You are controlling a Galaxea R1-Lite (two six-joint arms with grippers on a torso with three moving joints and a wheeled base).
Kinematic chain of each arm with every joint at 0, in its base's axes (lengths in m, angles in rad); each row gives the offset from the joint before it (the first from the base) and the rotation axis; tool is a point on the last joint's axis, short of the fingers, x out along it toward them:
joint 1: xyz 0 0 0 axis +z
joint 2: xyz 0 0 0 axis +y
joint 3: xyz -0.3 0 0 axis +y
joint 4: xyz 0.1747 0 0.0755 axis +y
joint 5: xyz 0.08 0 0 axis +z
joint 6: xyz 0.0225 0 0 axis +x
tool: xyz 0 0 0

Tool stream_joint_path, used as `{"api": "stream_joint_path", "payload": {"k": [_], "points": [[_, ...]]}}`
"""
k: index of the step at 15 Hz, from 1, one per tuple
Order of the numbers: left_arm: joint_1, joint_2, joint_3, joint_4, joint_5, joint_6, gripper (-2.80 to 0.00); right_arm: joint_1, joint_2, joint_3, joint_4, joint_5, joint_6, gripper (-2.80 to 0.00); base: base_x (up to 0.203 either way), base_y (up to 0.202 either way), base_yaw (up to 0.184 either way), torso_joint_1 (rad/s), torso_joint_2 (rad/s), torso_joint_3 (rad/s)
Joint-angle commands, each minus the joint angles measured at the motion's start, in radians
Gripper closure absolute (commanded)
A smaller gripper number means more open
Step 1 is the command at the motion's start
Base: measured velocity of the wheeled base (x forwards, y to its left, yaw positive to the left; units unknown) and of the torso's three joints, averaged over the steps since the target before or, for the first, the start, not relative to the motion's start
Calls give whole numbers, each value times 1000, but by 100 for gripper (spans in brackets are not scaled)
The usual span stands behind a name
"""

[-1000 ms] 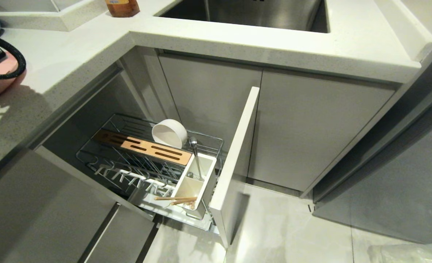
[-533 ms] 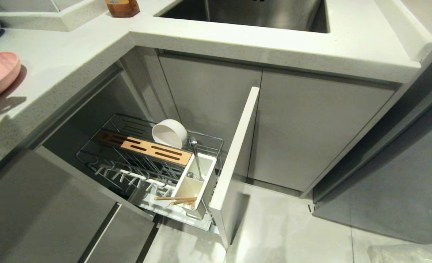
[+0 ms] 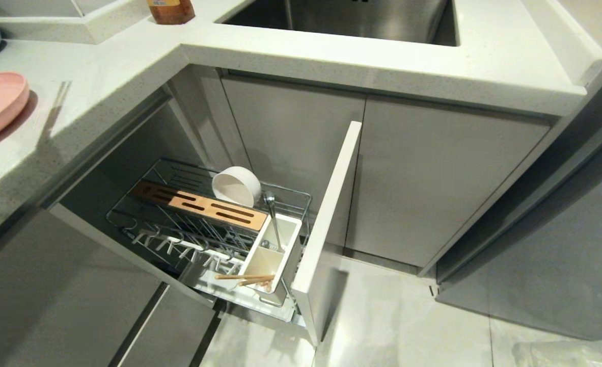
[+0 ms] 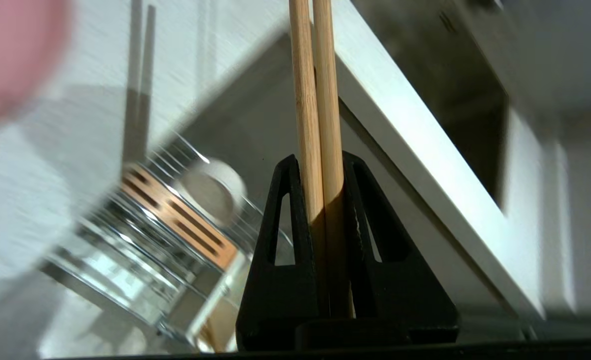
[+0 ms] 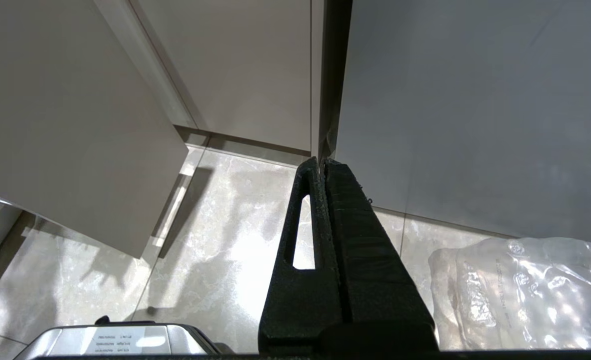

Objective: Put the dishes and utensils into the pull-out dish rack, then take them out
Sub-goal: Pick up the chopsticks and place it in the cupboard

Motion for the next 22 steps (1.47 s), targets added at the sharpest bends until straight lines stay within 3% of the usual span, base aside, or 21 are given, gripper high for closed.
{"api": "stream_joint_path", "payload": {"k": [1, 5, 8, 13, 16, 22], "points": [[-96, -66, 40, 3, -13, 0, 0, 0, 0, 3, 0, -1, 0, 0, 0, 0, 0, 0, 0, 0], [-419, -126, 134, 8, -21, 17, 0, 1, 0, 2, 0, 0, 0, 0, 0, 0, 0, 0, 0, 0], [-555, -106, 230, 91, -22, 13, 0, 1, 0, 3, -1, 0, 0, 0, 0, 0, 0, 0, 0, 0], [-627, -20, 237, 339, -22, -24, 0, 0, 0, 2, 0, 0, 0, 0, 0, 0, 0, 0, 0, 0], [-636, 33, 191, 524, -21, -108, 0, 0, 0, 2, 0, -2, 0, 0, 0, 0, 0, 0, 0, 0], [-636, 134, 211, 658, -28, -168, 0, 0, 0, 2, -1, 0, 0, 0, 0, 0, 0, 0, 0, 0]]}}
